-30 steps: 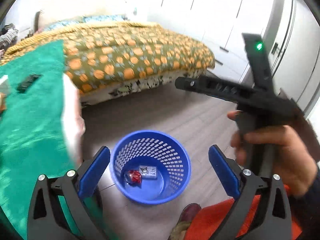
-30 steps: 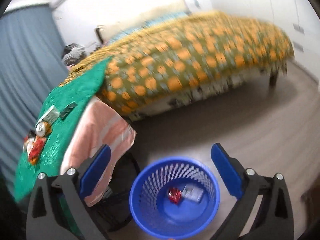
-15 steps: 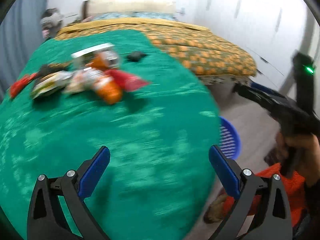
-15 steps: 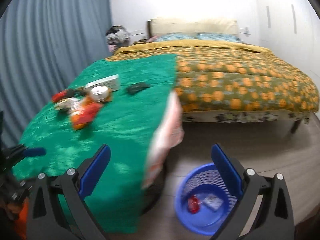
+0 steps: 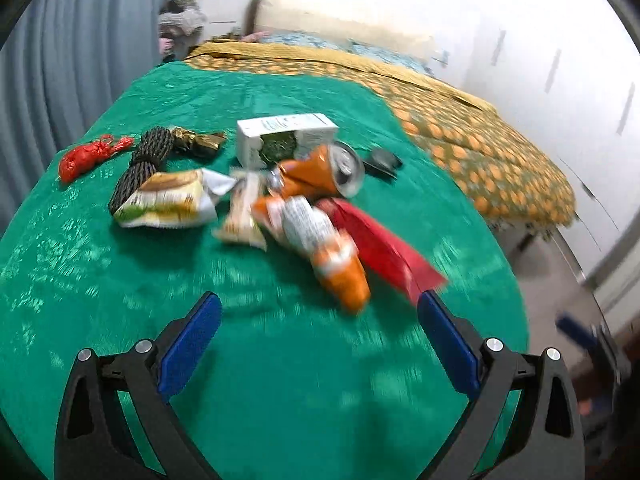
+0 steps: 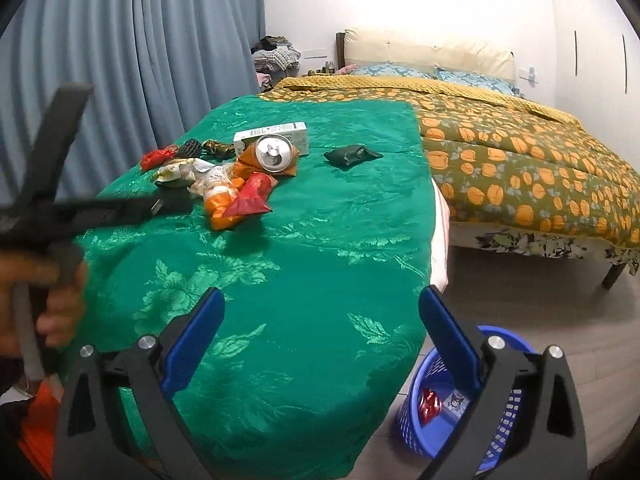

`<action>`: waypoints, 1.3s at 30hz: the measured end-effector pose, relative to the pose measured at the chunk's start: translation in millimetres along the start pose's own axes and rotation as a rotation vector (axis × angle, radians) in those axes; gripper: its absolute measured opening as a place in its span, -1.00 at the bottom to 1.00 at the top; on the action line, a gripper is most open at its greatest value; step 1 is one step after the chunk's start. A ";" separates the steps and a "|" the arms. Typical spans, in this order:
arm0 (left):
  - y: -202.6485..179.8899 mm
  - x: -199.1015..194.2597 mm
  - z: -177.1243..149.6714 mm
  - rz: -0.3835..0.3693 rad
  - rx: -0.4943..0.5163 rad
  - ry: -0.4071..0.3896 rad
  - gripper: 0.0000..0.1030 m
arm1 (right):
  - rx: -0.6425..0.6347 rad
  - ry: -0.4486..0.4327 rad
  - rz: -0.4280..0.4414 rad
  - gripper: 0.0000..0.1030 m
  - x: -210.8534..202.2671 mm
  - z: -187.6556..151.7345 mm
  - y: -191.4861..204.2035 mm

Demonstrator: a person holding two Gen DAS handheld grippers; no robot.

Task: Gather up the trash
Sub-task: 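Return both tools to the cloth and grasp the orange-white wrapped snack with the left tool, then grasp the red snack bar wrapper with the right tool while the left tool holds the orange-white snack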

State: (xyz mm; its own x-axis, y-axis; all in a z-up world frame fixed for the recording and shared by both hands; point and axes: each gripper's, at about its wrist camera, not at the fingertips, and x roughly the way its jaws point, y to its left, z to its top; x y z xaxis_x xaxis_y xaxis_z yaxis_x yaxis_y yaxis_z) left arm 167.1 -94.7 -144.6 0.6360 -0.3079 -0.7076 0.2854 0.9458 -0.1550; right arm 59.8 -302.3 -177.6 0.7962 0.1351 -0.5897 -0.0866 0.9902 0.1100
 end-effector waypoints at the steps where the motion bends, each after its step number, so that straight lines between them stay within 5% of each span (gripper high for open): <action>1: -0.4 9.1 3.1 0.016 -0.014 0.008 0.79 | 0.002 0.001 -0.001 0.75 -0.6 -1.5 -1.7; 9: 0.3 53.5 11.6 0.038 -0.099 0.069 0.43 | 0.018 -0.012 -0.002 0.68 -7.7 -1.9 -14.5; 13: 4.5 50.8 12.2 -0.047 -0.104 0.073 -0.36 | 0.024 -0.010 -0.004 0.50 -7.8 -0.9 -18.3; 16: 6.8 38.6 8.9 -0.080 -0.071 0.082 -0.40 | 0.023 0.001 -0.001 0.35 -5.6 -0.7 -18.4; 22: 22.5 -1.0 -4.5 -0.206 0.085 0.232 -0.39 | 0.026 0.047 0.048 0.30 2.9 0.1 -12.0; 25: 24.5 -13.9 -16.6 -0.203 0.221 0.302 -0.37 | 0.006 0.082 0.104 0.30 13.8 11.7 -1.3; 27: 23.9 -17.8 -23.4 -0.179 0.273 0.299 -0.34 | -0.019 0.107 0.139 0.30 22.6 25.4 10.6; 32: 25.2 -14.3 -31.7 -0.146 0.250 0.223 0.36 | -0.083 0.184 0.181 0.30 63.3 78.8 42.8; 37: 35.6 -7.9 -37.7 -0.085 0.195 0.194 0.50 | -0.119 0.328 0.144 0.30 120.1 109.1 57.5; 39: 42.4 -7.1 -38.7 -0.065 0.177 0.185 0.53 | -0.098 0.372 0.144 0.05 138.7 112.6 56.7</action>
State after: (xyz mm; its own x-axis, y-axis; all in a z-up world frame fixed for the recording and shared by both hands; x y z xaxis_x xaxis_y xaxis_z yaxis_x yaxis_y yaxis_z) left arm 146.9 -48.4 -172.8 0.4746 -0.3277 -0.8169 0.4530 0.8867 -0.0925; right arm 232.7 -231.6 -163.0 0.5023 0.2587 -0.8251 -0.2520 0.9566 0.1465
